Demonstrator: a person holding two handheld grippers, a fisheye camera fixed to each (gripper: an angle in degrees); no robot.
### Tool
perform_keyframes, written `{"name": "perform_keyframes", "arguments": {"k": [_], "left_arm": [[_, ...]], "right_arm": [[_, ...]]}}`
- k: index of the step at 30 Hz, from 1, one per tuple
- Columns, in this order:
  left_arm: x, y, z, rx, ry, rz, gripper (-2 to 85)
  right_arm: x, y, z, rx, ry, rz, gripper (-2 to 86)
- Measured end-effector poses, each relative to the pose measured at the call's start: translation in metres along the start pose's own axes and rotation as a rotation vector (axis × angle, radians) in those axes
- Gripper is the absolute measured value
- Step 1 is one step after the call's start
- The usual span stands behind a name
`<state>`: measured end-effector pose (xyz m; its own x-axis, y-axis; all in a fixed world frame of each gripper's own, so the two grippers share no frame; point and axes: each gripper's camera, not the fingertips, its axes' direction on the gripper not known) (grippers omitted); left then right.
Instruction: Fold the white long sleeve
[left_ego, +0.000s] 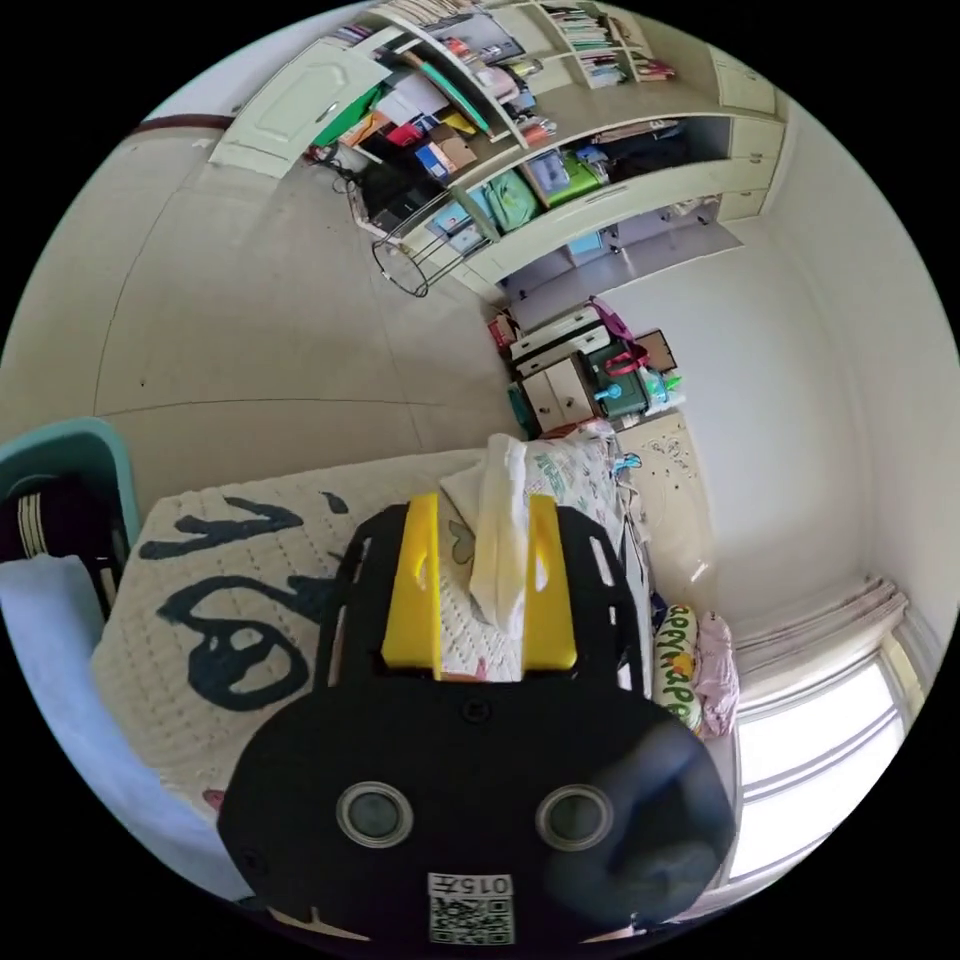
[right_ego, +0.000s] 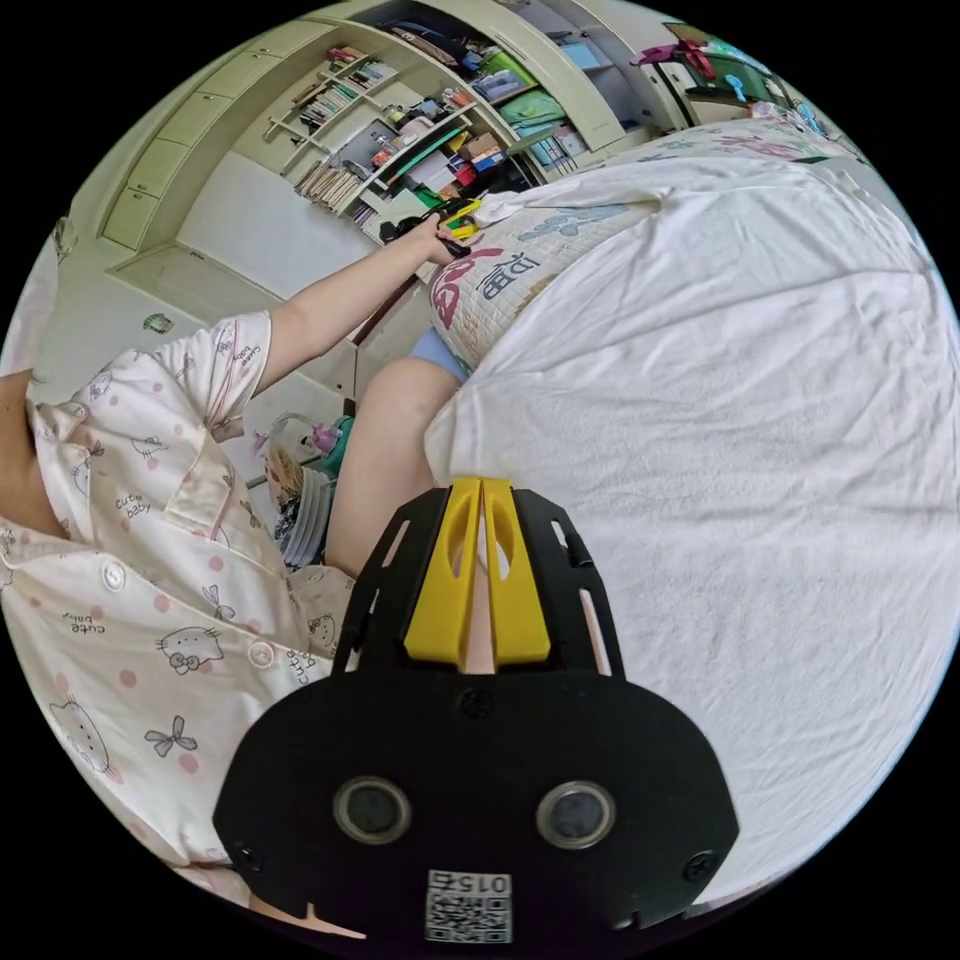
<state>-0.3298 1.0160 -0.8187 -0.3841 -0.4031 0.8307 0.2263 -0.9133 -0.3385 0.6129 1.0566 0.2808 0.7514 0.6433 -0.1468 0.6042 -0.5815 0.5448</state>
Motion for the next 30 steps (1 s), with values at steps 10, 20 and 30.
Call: {"name": "perform_keyframes", "arguments": {"k": [10, 20, 30], "left_arm": [[0.187, 0.082, -0.040, 0.176, 0.248, 0.627, -0.5], [0.320, 0.412, -0.018, -0.386, 0.399, 1.419, -0.3], [0.293, 0.418, -0.004, -0.424, 0.590, 1.201, -0.3]], "right_arm": [[-0.019, -0.031, -0.090, 0.203, -0.131, 0.017, 0.7], [0.002, -0.034, -0.221, 0.496, -0.201, 0.269, 12.3], [-0.017, -0.116, -0.222, 0.429, -0.432, 0.364, 17.0]]}}
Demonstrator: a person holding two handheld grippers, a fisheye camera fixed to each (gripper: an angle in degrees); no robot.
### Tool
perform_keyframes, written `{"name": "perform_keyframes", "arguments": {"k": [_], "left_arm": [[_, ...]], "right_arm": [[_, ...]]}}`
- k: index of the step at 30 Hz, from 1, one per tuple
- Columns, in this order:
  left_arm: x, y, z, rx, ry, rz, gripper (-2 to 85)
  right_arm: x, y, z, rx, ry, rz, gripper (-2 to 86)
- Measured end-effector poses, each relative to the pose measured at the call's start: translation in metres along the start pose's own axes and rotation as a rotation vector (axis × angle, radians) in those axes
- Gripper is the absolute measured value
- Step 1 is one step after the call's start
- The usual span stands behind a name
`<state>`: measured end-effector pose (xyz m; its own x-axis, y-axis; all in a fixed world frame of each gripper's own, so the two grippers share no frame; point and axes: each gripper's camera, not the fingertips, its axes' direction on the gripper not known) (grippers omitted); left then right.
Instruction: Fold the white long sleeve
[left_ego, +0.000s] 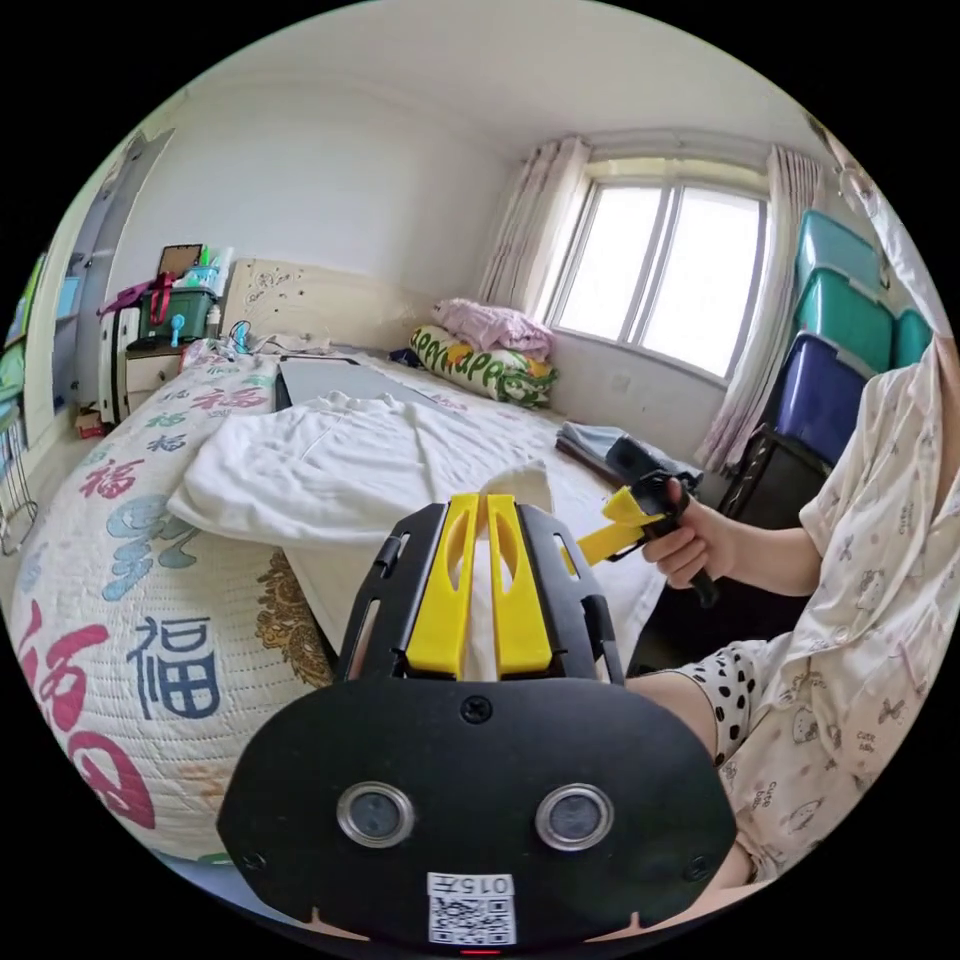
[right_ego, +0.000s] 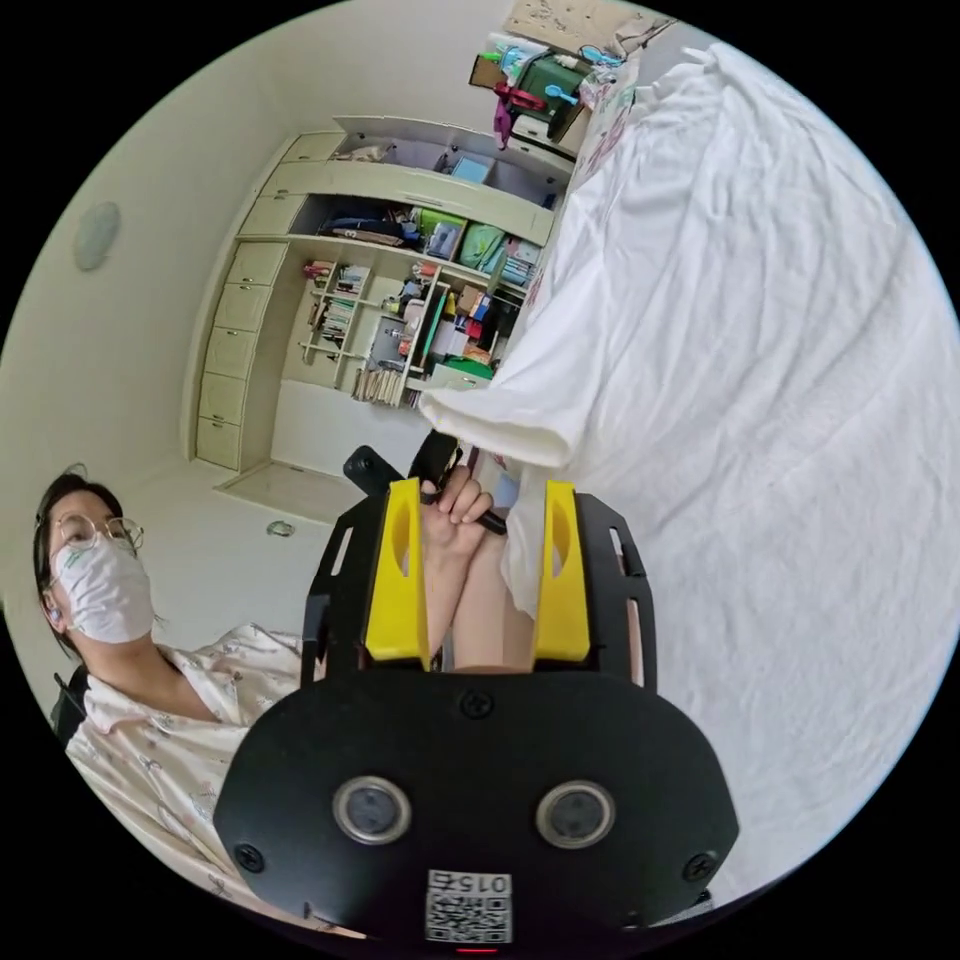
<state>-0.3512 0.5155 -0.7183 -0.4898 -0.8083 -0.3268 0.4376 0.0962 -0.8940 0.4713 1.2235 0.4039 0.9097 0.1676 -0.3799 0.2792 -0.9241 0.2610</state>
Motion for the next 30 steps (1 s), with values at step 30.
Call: {"name": "perform_keyframes", "arguments": {"k": [30], "left_arm": [[-0.089, 0.030, 0.019, 0.033, 0.094, -0.143, 3.2]], "right_arm": [[-0.156, 0.039, -0.038, 0.526, 0.270, -0.107, 0.4]]}}
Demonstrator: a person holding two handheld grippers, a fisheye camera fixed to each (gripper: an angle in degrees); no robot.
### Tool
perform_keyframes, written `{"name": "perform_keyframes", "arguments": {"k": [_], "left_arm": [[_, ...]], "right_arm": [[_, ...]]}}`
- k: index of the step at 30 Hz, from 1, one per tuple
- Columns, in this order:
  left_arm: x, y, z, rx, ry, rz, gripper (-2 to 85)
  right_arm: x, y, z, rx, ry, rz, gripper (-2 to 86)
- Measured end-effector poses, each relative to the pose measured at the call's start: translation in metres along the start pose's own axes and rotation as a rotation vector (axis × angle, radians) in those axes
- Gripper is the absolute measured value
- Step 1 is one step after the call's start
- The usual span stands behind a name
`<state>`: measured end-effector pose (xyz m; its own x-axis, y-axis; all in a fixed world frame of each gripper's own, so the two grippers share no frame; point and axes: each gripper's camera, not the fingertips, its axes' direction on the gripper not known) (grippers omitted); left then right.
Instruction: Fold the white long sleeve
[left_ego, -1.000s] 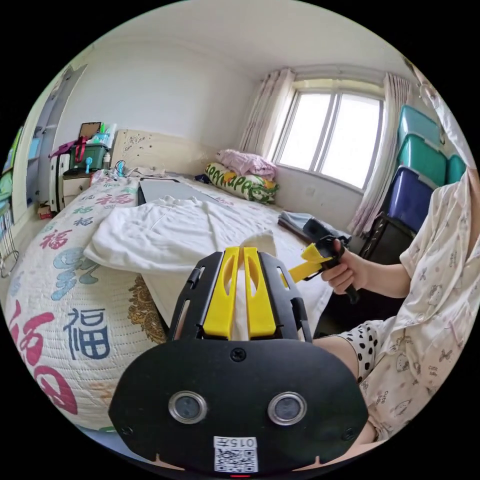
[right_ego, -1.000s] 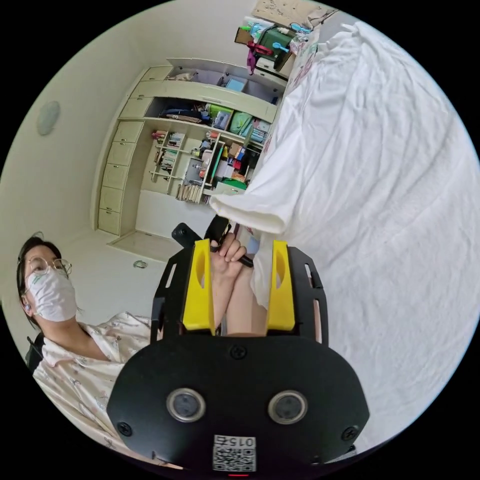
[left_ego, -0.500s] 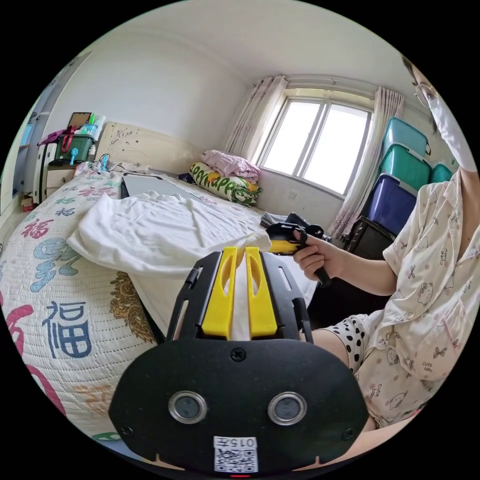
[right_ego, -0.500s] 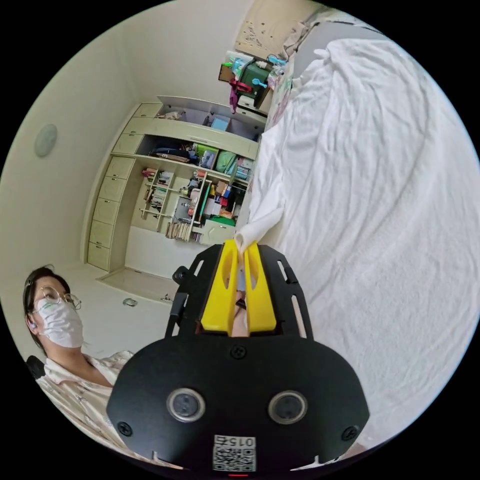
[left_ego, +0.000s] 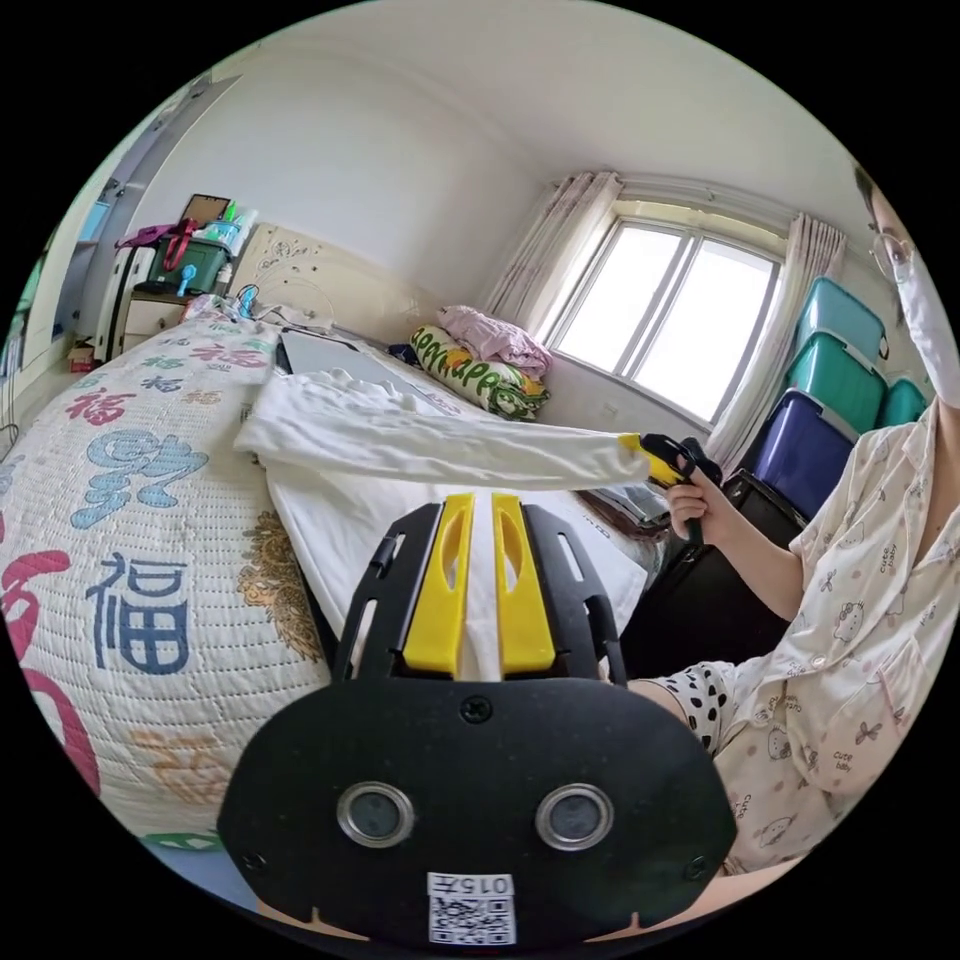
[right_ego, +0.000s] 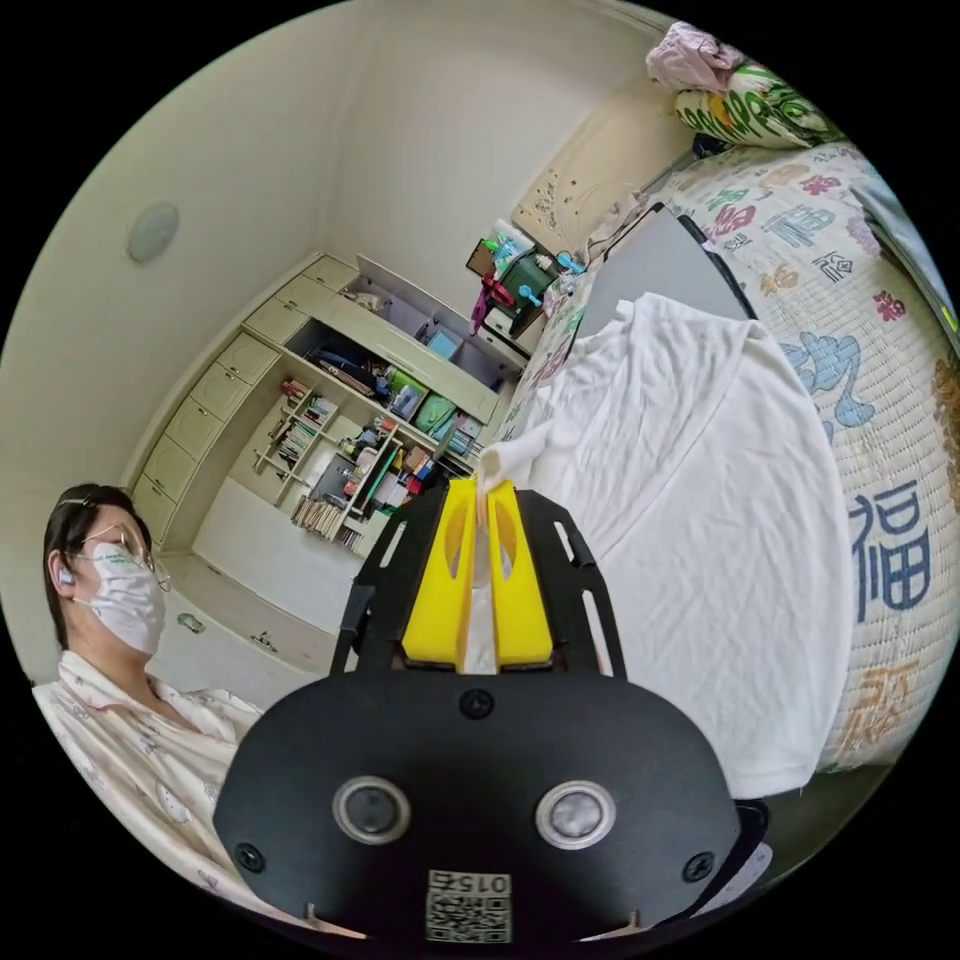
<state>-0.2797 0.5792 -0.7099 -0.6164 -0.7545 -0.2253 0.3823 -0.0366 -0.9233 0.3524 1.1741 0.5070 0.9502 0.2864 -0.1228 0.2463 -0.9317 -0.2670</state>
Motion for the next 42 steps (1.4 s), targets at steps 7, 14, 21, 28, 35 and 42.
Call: {"name": "perform_keyframes", "arguments": {"k": [7, 14, 21, 28, 35, 42], "left_arm": [[-0.026, -0.003, -0.003, -0.032, -0.069, -0.092, 5.7], [-0.062, -0.031, -0.006, -0.091, -0.265, -0.215, 6.2], [-0.097, -0.070, 0.012, -0.142, -0.409, -0.214, 7.4], [-0.146, -0.103, 0.039, -0.247, -0.461, -0.239, 6.2], [-0.171, -0.116, 0.064, -0.285, -0.419, -0.179, 6.6], [-0.174, -0.130, 0.071, -0.315, -0.378, -0.124, 7.0]], "right_arm": [[0.011, 0.050, -0.017, 0.006, 0.080, 0.014, 0.5], [0.039, 0.097, -0.003, -0.032, 0.158, 0.060, 0.5], [0.075, 0.143, 0.028, -0.081, 0.205, 0.110, 1.2], [0.092, 0.162, 0.053, -0.197, 0.619, 0.113, 4.5], [0.103, 0.108, 0.140, -0.176, 0.529, -0.072, 5.7], [0.144, 0.041, 0.346, -0.424, 0.394, -0.231, 6.4]]}}
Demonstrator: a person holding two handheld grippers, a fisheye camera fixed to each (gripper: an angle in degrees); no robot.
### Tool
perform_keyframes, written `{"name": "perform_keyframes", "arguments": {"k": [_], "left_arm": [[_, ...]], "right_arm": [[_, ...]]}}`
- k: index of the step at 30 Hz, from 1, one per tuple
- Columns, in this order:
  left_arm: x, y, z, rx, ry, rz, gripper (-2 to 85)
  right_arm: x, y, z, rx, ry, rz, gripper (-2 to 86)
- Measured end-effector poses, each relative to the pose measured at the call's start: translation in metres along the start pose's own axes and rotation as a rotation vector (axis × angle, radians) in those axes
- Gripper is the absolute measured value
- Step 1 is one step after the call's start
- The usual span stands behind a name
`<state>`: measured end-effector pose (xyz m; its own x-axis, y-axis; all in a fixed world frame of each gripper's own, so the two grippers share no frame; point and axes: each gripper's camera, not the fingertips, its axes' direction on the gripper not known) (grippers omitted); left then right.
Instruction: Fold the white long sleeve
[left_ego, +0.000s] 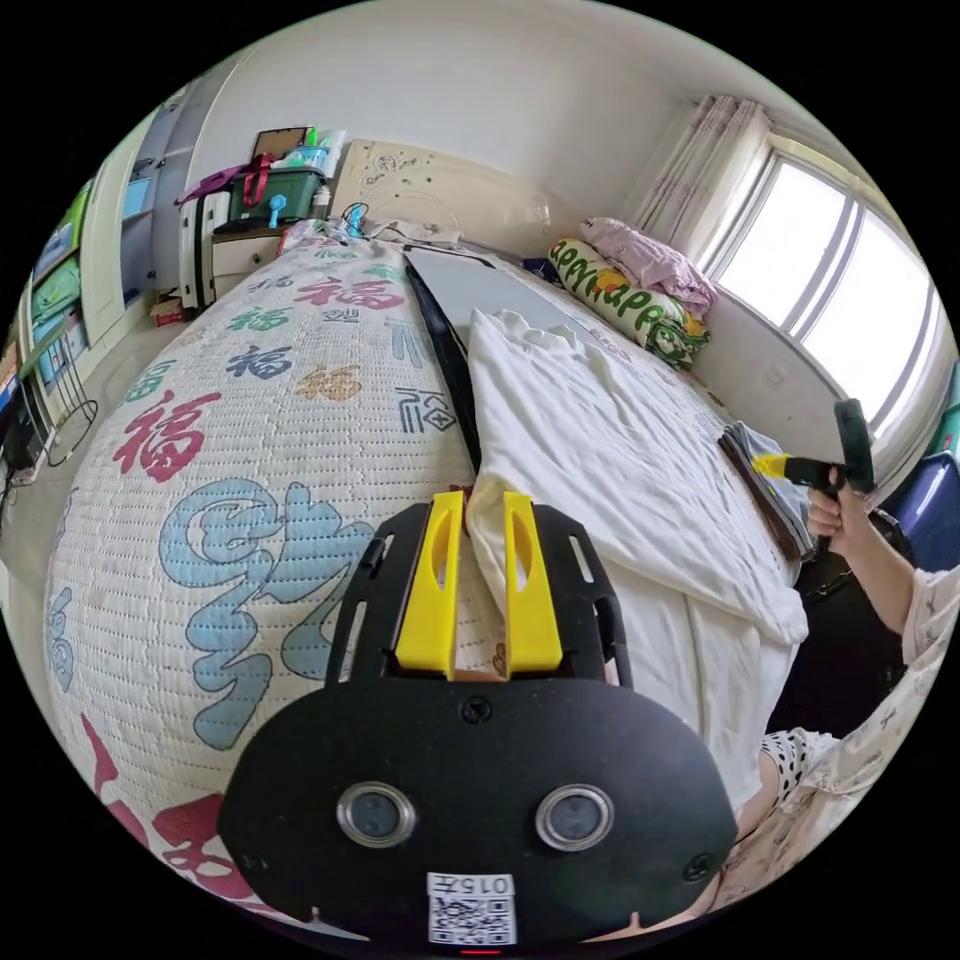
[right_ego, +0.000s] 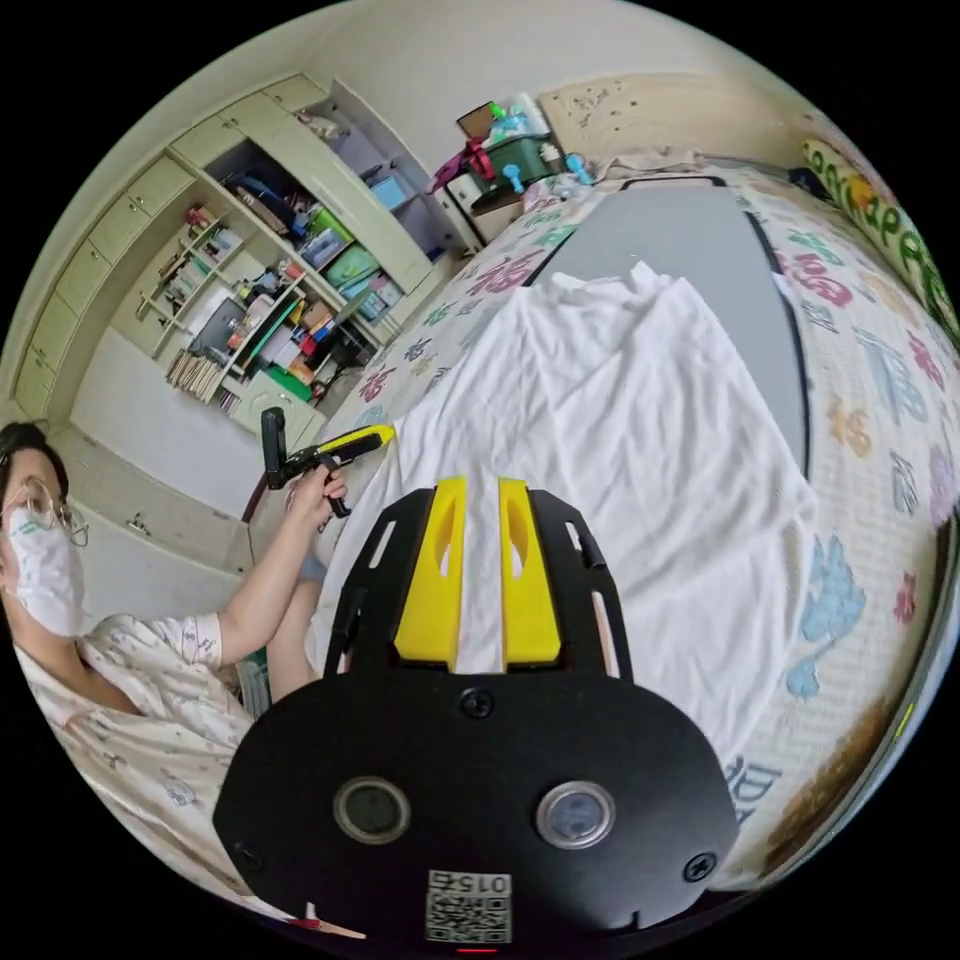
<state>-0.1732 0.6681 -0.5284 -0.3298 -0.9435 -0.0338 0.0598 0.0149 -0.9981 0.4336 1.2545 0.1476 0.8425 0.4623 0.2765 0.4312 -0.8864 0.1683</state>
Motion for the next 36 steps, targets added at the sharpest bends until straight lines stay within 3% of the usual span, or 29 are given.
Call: {"name": "perform_keyframes", "arguments": {"k": [6, 8, 14, 18, 24, 36], "left_arm": [[0.017, -0.014, -0.001, 0.002, -0.071, 0.099, 7.6], [0.020, -0.018, -0.002, 0.002, -0.076, 0.116, 7.2], [0.038, -0.026, -0.004, -0.017, -0.097, 0.228, 3.1], [0.031, -0.032, -0.010, -0.021, -0.054, 0.227, 1.3], [-0.007, -0.039, -0.029, 0.029, 0.093, 0.093, 0.5], [0.006, -0.062, -0.033, -0.096, -0.009, 0.084, 0.7]], "right_arm": [[-0.001, -0.117, 0.137, -0.147, 0.072, -0.144, 8.3], [-0.006, -0.149, 0.187, -0.167, 0.217, -0.230, 9.3], [0.028, -0.203, 0.272, -0.156, 0.278, -0.109, 10.1], [0.041, -0.209, 0.294, -0.120, 0.247, -0.032, 7.5], [0.028, -0.206, 0.324, -0.152, 0.356, -0.114, 4.4], [0.015, -0.213, 0.282, -0.134, 0.415, -0.176, 0.4]]}}
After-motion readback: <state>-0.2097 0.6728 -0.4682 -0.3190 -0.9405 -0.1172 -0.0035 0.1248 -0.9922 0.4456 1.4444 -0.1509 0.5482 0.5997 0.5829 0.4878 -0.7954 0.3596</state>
